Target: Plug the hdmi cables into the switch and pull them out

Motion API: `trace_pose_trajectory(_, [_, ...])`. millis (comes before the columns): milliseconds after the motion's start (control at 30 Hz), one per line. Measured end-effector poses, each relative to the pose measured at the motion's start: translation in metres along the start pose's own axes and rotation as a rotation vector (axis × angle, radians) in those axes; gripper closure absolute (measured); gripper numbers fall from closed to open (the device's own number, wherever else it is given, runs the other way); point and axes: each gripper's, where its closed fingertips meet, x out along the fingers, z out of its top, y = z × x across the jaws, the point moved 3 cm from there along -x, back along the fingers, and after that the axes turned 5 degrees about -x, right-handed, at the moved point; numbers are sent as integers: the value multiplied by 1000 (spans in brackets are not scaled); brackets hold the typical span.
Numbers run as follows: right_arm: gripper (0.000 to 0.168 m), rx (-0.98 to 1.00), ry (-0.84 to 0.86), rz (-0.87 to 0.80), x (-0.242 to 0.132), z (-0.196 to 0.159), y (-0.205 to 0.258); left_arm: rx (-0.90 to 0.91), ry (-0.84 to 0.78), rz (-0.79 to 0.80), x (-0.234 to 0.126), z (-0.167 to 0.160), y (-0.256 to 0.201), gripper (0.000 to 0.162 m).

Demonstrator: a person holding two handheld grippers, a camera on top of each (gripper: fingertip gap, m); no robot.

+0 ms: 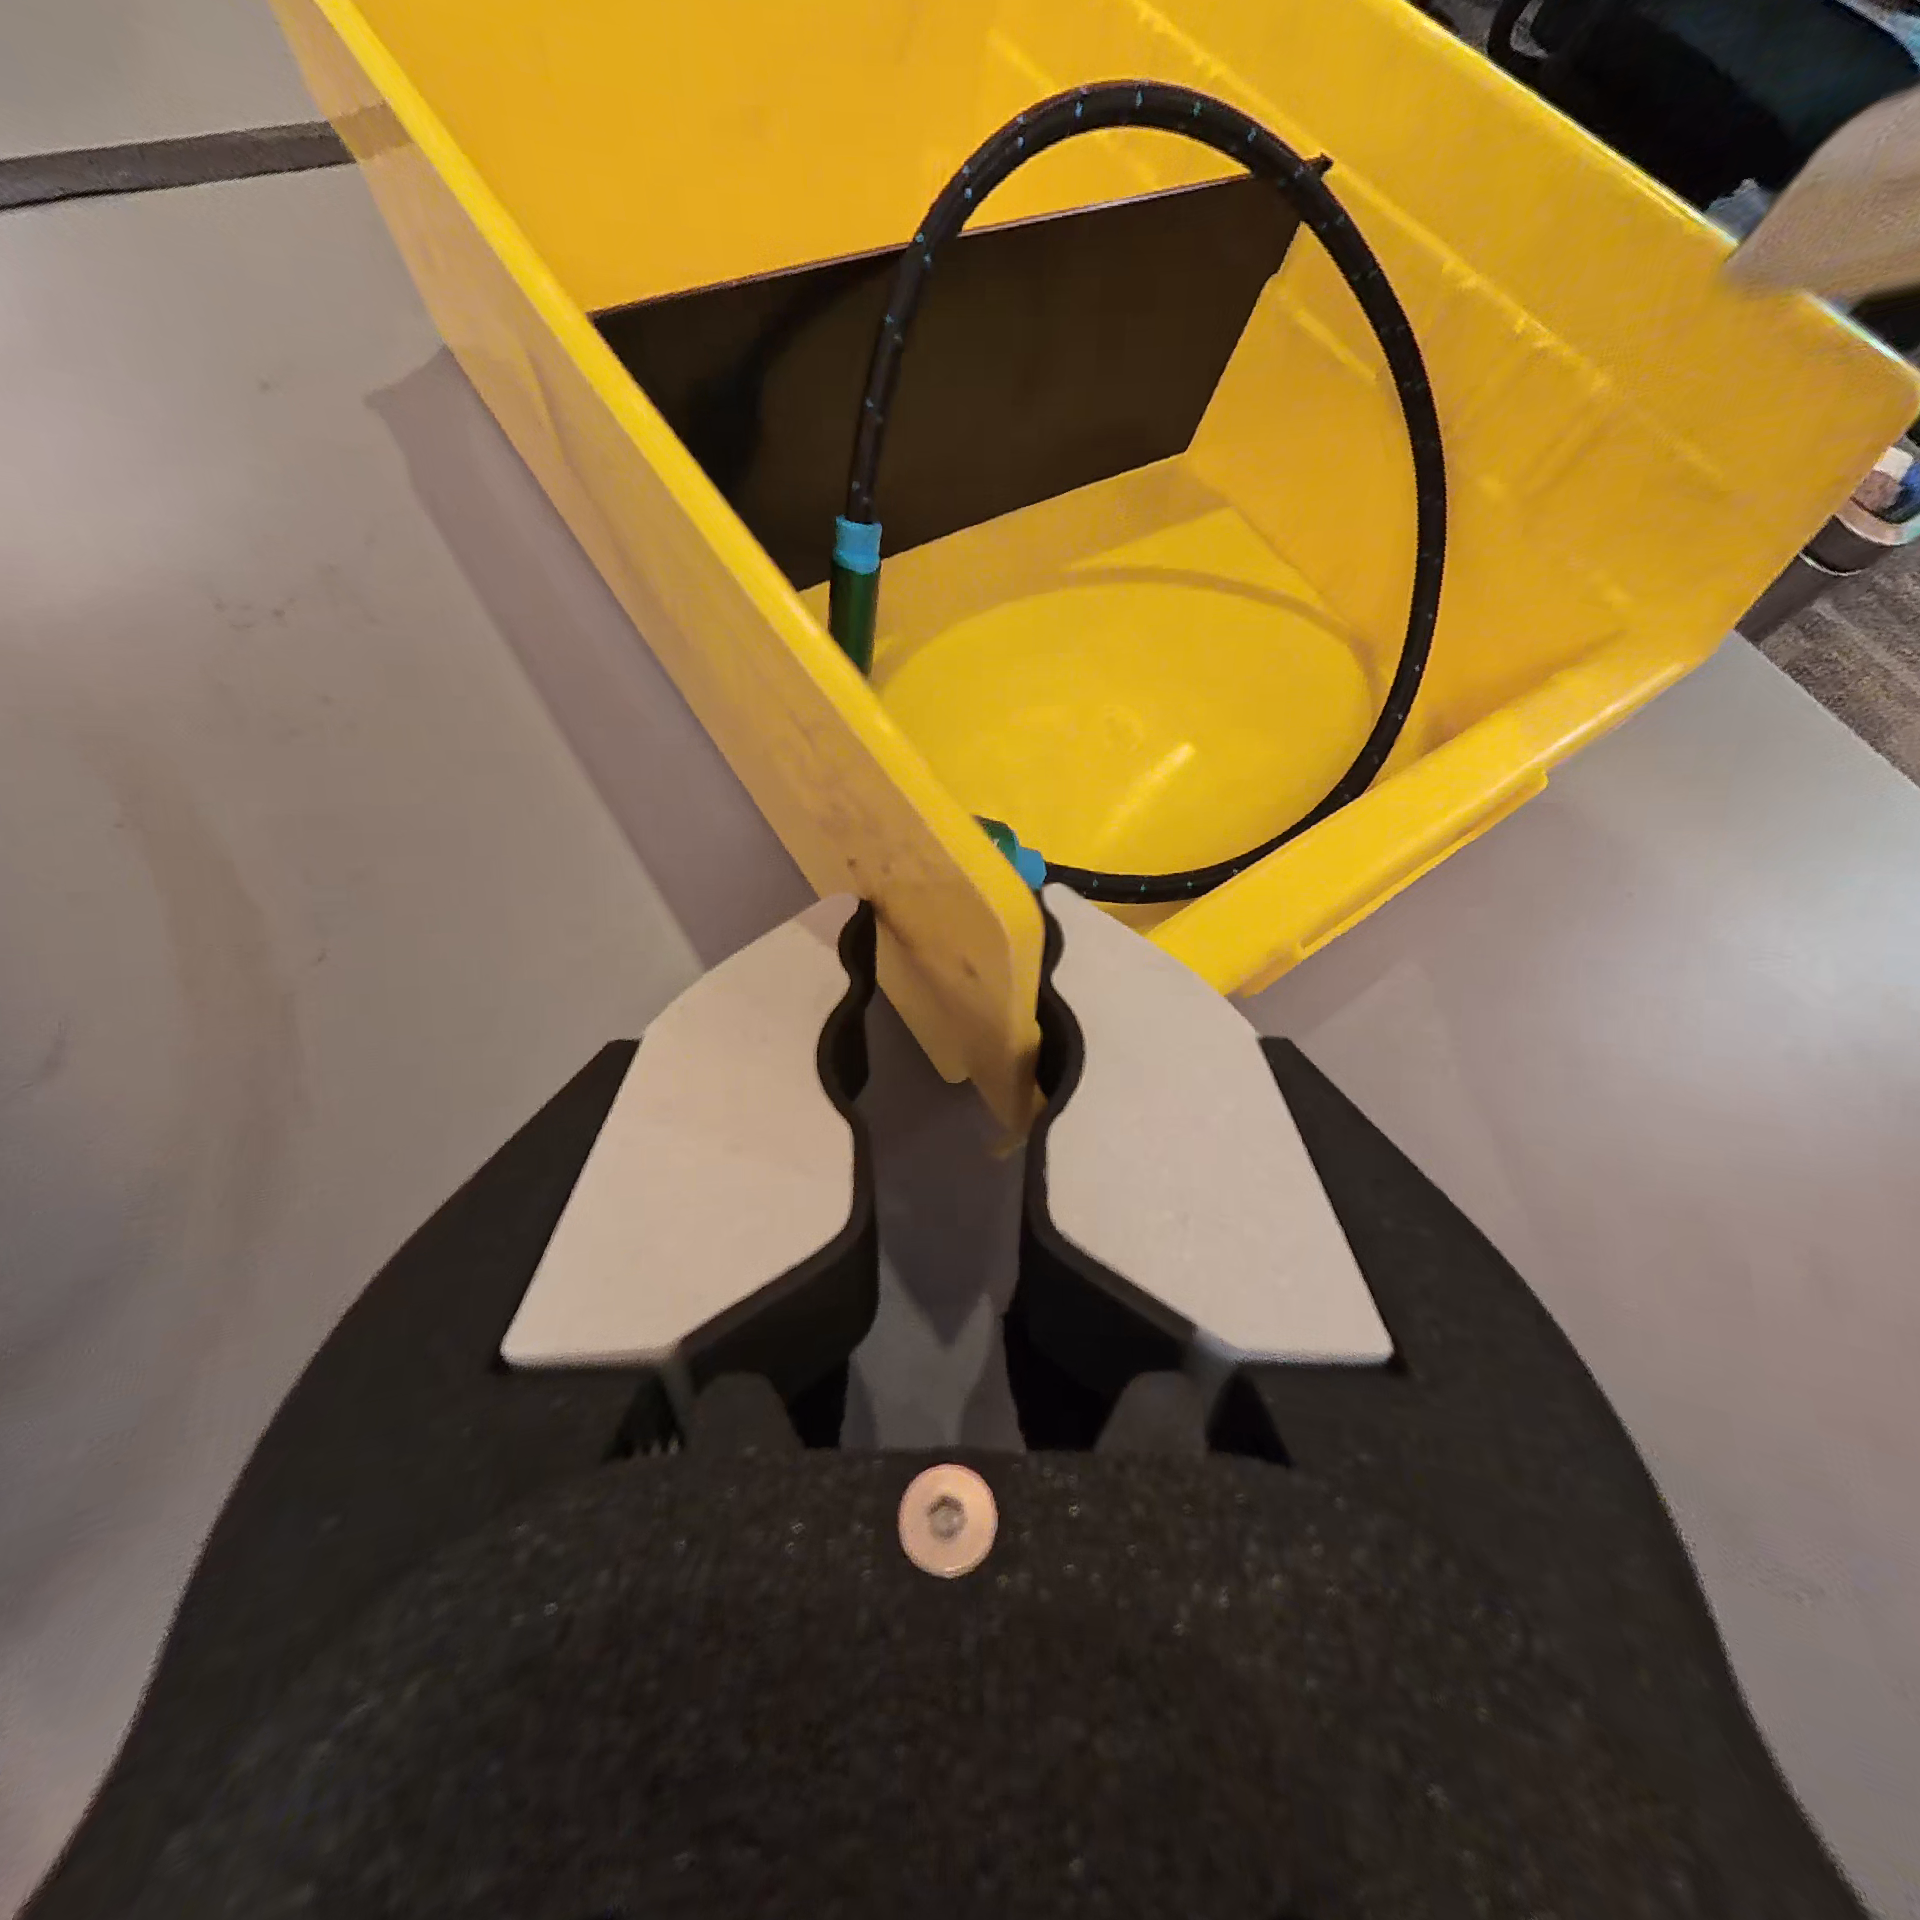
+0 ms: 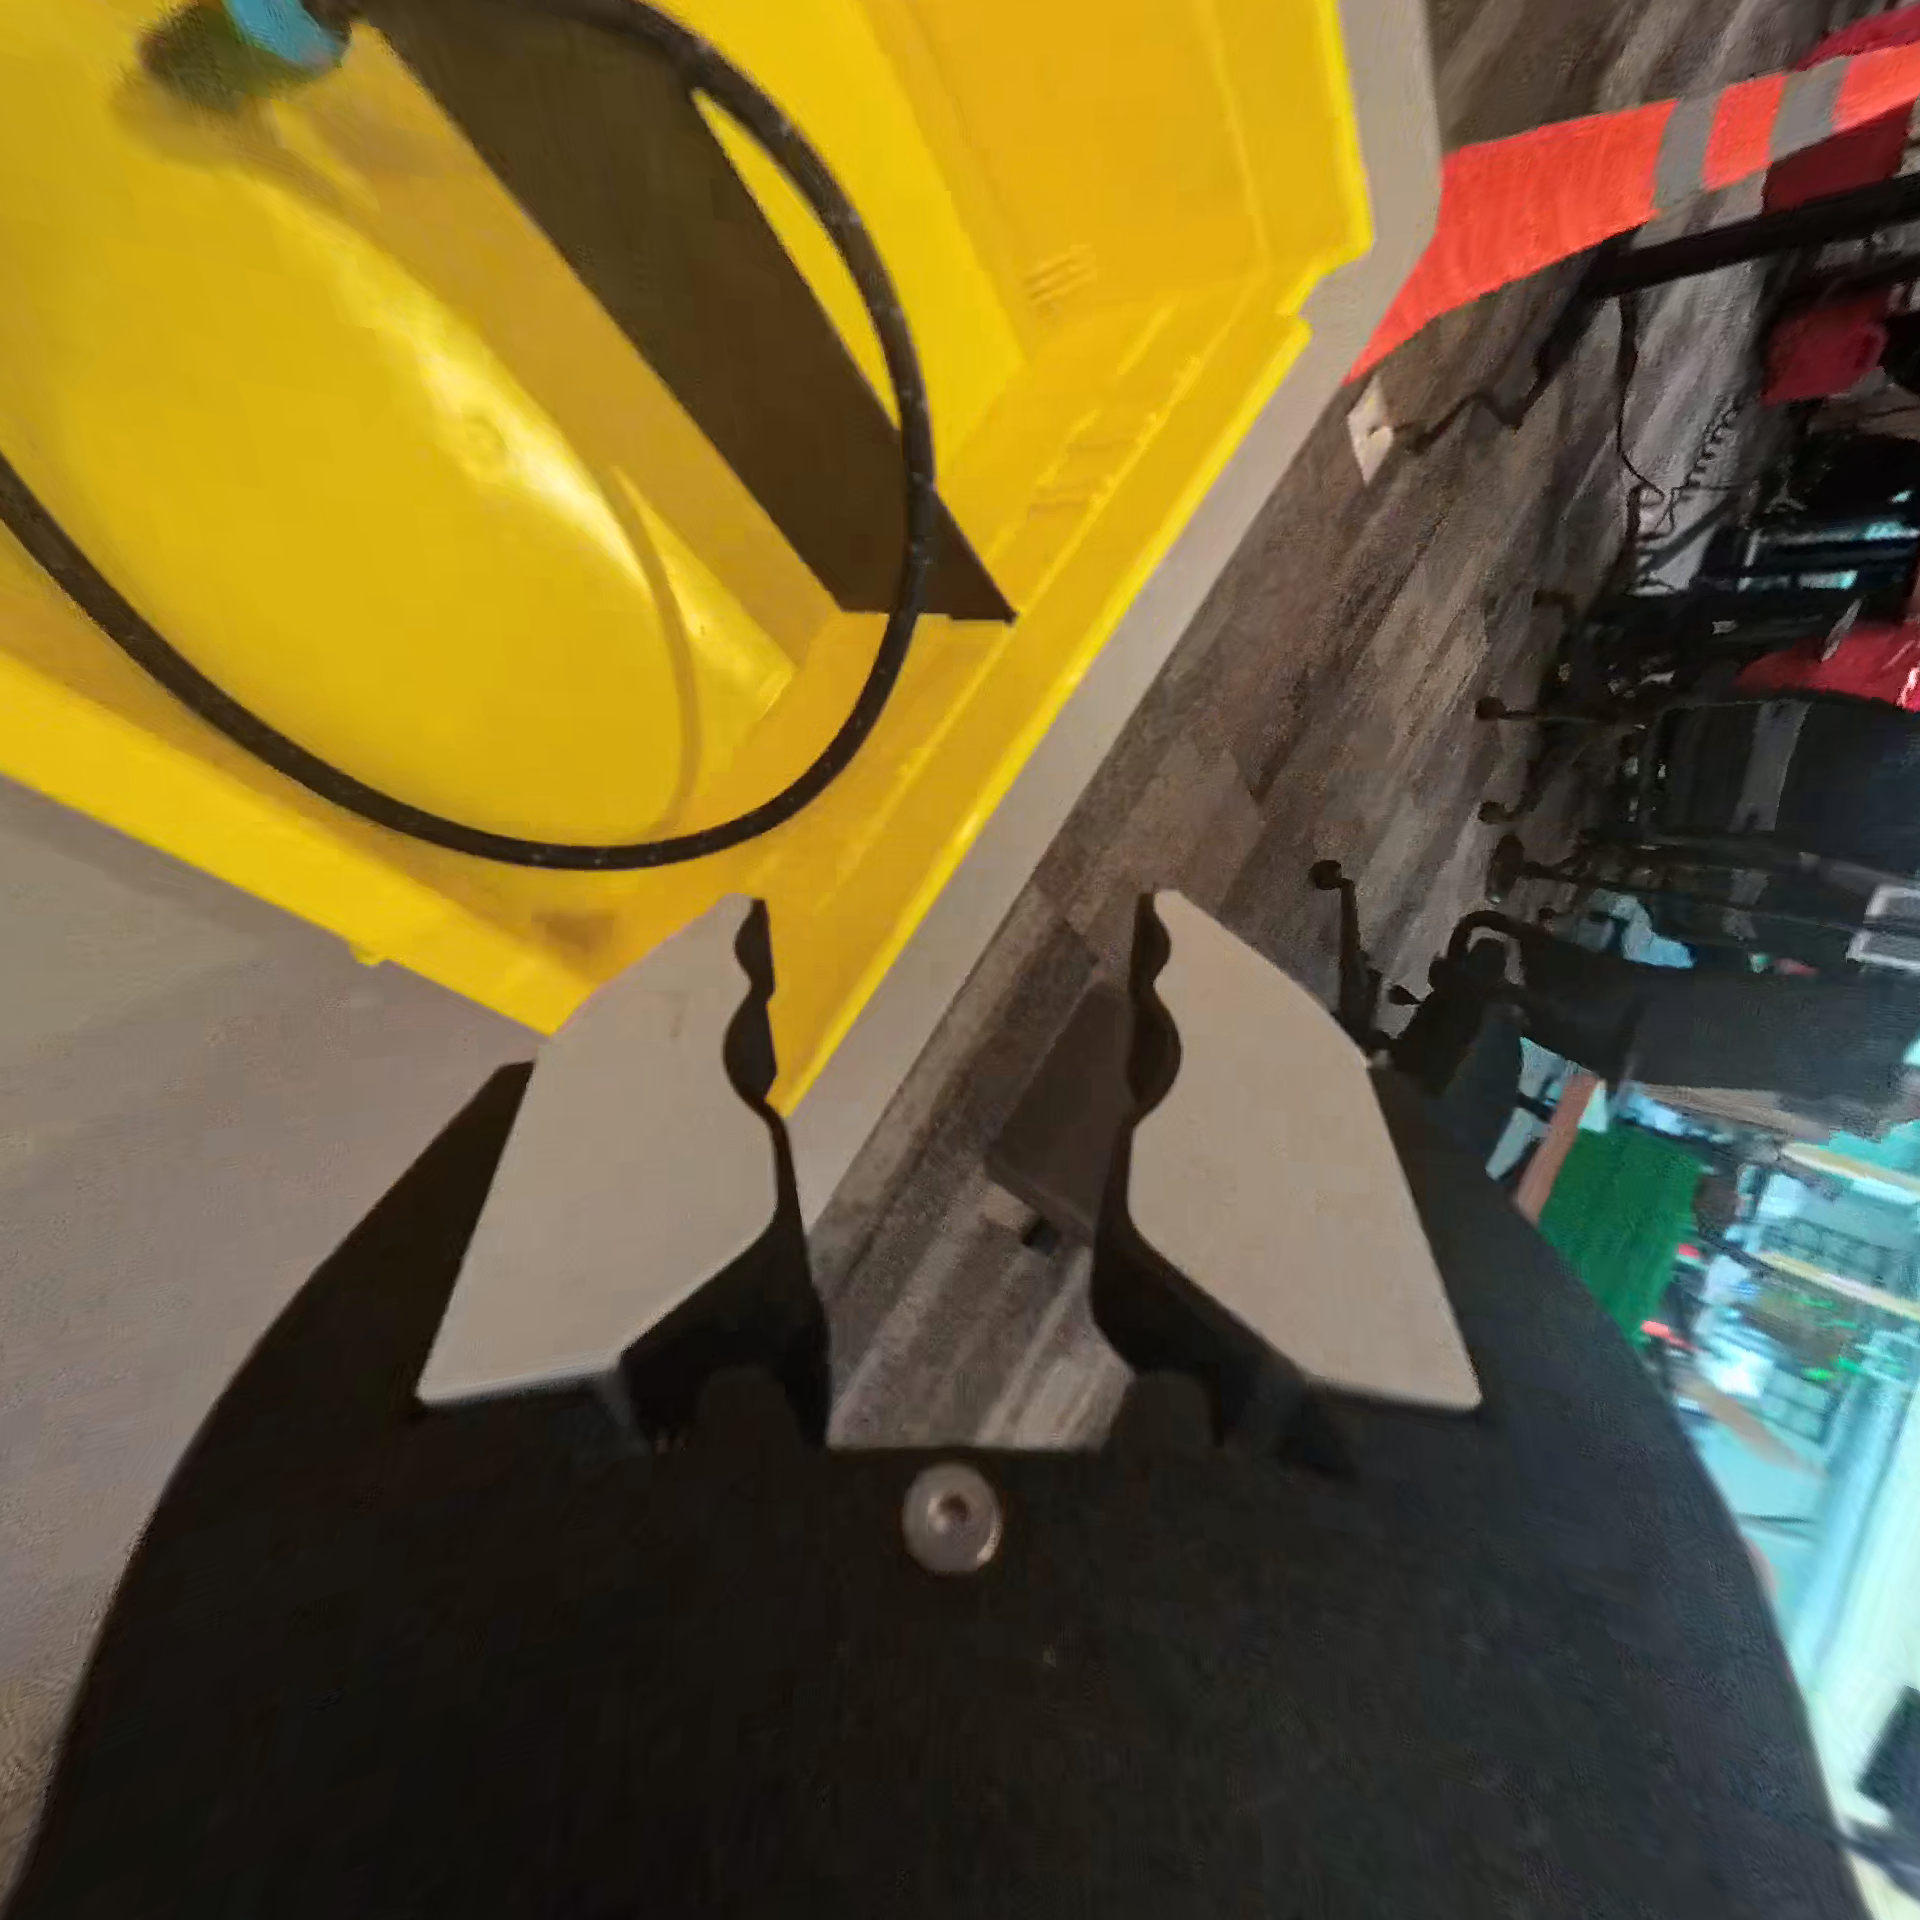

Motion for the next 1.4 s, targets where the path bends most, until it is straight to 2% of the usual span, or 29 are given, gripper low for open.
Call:
trace_pose_trajectory(100, [107,335,-197,-6,-29,-17,-9,9,3,-6,7,3,-5,135])
trace_pose_trajectory(167, [109,575,-329,-18,-35,-31,-4,6,13,-5,11,5,-7,136])
trace_pose_trajectory(267, [124,738,-488,-68,-34,-41,30,10,18,-18,9,5,-13,135])
trace_pose_trajectory(300, [120,744,-515,-73,-34,-40,48,24,4,-32,2,6,-15,132])
trace_pose_trajectory(333, [112,745,-520,-87,-33,-37,65,43,-22,-50,-9,8,-17,116])
trace_pose_trajectory(367, [112,733,-524,-84,-33,-34,84,55,-52,-73,-23,12,-19,108])
trace_pose_trajectory(433, [104,690,-530,-77,-37,-26,118,78,-118,-125,-65,17,-20,108])
trace_pose_trajectory(500, [106,688,-547,-49,-44,-13,145,116,-159,-128,-117,17,-6,108])
trace_pose_trajectory(567, [98,726,-607,70,-60,17,169,144,-177,-90,-170,10,27,104])
trace_pose_trajectory(600, [94,743,-649,123,-70,36,179,151,-187,-27,-195,4,54,101])
trace_pose_trajectory(667, [96,783,-723,215,-90,80,198,129,-198,164,-243,-12,125,103])
trace_pose_trajectory(733, [101,803,-776,276,-105,126,214,46,-202,342,-282,-28,201,106])
trace_pose_trajectory(800, [101,786,-833,323,-116,174,227,-84,-191,420,-302,-40,259,106])
trace_pose_trajectory(867, [103,756,-860,334,-123,218,234,-193,-186,381,-302,-41,289,100])
trace_pose_trajectory(933, [103,722,-843,302,-127,248,236,-231,-199,317,-292,-34,297,98])
trace_pose_trajectory(1000, [115,753,-810,264,-123,265,230,-210,-188,324,-278,-28,302,100])
trace_pose_trajectory(1100, [125,839,-655,237,-93,276,223,-185,-105,358,-249,-29,310,103])
trace_pose_trajectory(1133, [127,853,-620,216,-83,278,220,-182,-79,348,-239,-29,311,111])
trace_pose_trajectory(1167, [143,856,-577,165,-74,278,215,-191,-71,300,-231,-28,309,121])
trace_pose_trajectory(1200, [157,816,-556,150,-67,281,214,-215,-77,267,-225,-26,307,141])
trace_pose_trajectory(1233, [164,778,-524,129,-64,284,214,-227,-86,278,-223,-24,309,141])
trace_pose_trajectory(1300, [165,769,-491,107,-68,291,213,-195,-91,324,-228,-18,315,145])
trace_pose_trajectory(1367, [166,822,-529,124,-81,300,213,-158,-158,362,-246,-5,322,150])
trace_pose_trajectory(1400, [166,805,-547,74,-92,307,211,-133,-189,397,-258,2,327,153])
